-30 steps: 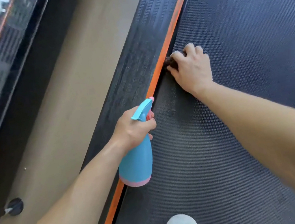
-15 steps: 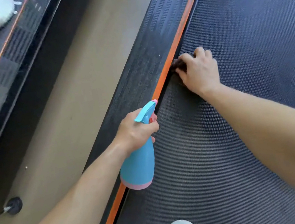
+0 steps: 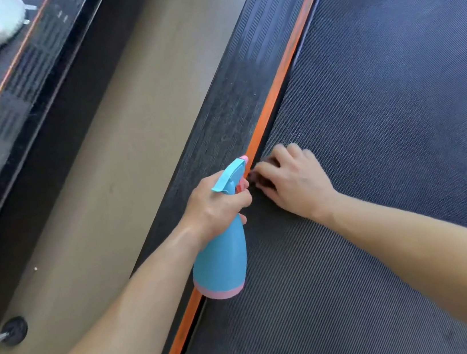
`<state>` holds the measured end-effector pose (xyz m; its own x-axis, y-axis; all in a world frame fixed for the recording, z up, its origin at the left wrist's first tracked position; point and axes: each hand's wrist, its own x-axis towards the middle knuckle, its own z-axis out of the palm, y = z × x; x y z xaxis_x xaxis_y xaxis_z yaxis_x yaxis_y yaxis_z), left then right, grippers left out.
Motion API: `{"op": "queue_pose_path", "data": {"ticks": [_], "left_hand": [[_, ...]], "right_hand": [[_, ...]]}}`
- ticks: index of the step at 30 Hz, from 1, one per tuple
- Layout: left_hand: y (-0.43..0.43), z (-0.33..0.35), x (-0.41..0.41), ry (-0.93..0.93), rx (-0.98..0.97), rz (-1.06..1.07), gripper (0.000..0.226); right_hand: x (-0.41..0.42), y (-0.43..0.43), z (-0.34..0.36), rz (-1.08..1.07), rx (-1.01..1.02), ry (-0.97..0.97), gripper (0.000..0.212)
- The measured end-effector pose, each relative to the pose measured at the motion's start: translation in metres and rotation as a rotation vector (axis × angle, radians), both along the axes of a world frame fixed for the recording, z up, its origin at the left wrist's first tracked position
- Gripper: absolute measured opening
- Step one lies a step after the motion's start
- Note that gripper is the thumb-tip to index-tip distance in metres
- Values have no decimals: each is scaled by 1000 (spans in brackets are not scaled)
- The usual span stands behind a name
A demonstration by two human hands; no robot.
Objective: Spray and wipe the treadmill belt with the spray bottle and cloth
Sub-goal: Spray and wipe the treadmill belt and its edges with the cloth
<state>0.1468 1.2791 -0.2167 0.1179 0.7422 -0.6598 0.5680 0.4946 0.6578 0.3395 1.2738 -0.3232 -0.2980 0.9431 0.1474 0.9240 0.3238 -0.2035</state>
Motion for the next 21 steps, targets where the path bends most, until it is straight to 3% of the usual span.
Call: {"op": "queue_pose_path", "data": {"ticks": [4, 7, 11, 15, 19, 21], "left_hand": [[-4, -4, -6, 7, 2, 3, 22], [-7, -4, -11, 18, -17, 4, 22], [-9, -5, -11, 35, -21, 28, 27], [-4, -4, -1, 17, -8, 33, 20], [-5, -2, 5, -25, -2, 1, 25], [-5, 0, 4, -22, -7, 7, 17]], "right_hand": [[9, 52, 3, -343, 22, 10, 31], [3, 46, 3, -393, 4, 41, 31], [-14, -3, -3, -182, -71, 156, 31], [-1, -1, -7, 32, -53, 59, 32], [23, 62, 3, -341, -11, 44, 32], [27, 78, 5, -430, -48, 71, 34]]}}
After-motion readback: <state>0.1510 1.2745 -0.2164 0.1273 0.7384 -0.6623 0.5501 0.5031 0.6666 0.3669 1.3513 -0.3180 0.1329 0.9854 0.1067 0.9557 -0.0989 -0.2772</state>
